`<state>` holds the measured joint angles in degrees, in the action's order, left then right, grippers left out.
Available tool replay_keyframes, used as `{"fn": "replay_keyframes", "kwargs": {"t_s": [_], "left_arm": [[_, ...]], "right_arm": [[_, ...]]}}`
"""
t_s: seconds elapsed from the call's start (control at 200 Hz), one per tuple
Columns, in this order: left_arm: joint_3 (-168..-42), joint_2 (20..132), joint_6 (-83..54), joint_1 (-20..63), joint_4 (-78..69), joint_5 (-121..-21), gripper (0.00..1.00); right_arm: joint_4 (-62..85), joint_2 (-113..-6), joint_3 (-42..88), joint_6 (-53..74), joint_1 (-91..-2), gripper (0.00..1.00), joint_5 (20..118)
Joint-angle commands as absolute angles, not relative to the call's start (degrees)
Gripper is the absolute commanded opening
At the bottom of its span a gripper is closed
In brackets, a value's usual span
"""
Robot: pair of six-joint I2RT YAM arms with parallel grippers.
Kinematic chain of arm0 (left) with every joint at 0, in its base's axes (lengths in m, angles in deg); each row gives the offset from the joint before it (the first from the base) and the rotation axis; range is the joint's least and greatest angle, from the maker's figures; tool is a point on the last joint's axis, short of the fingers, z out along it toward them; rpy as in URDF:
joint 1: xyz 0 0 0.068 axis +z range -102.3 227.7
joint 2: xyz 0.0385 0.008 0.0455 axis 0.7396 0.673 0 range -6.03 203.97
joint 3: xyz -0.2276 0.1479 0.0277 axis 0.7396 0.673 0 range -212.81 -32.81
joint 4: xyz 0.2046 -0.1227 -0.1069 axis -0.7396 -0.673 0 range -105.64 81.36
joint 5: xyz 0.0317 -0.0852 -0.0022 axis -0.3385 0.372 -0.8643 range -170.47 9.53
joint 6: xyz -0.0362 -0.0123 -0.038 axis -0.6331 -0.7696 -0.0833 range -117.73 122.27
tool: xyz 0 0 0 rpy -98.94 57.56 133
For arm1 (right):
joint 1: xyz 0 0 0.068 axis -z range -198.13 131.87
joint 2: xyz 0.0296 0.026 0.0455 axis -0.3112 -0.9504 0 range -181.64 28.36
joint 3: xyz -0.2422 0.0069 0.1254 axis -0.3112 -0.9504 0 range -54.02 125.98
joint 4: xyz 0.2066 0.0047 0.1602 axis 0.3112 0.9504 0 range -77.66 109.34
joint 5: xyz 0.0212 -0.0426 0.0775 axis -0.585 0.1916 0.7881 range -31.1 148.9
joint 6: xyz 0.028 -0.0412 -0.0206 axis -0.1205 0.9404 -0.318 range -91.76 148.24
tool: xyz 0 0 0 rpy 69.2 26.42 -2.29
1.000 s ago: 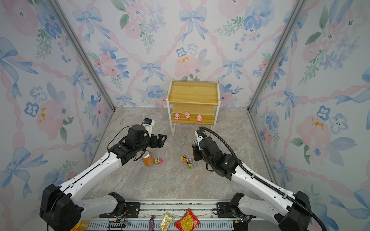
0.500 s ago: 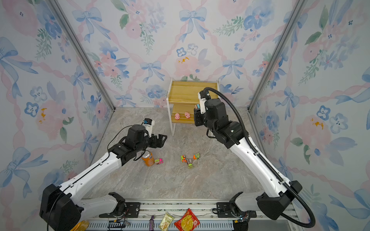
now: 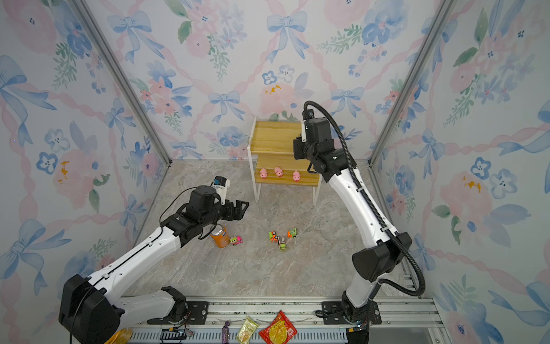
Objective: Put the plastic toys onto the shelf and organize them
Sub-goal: 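Carry the teal-and-pink truck with the right gripper over the upper shelf tier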
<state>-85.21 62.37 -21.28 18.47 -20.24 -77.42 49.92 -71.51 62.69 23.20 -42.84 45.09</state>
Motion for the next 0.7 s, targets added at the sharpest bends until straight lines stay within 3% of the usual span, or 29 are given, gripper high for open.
{"fn": "replay_keyframes", "kwargs": {"t_s": [0.0, 0.695], "left_arm": [[-85.3, 61.2, -20.7, 18.6, -19.4, -76.5, 0.95], [-85.3, 61.8, -20.7, 18.7, -19.4, -76.5, 0.95]], "right_arm": [[52.7, -72.9, 65.7, 24.2, -41.6, 0.32, 44.3], [52.2, -76.2, 65.8, 24.4, -37.2, 0.32, 45.1]]}}
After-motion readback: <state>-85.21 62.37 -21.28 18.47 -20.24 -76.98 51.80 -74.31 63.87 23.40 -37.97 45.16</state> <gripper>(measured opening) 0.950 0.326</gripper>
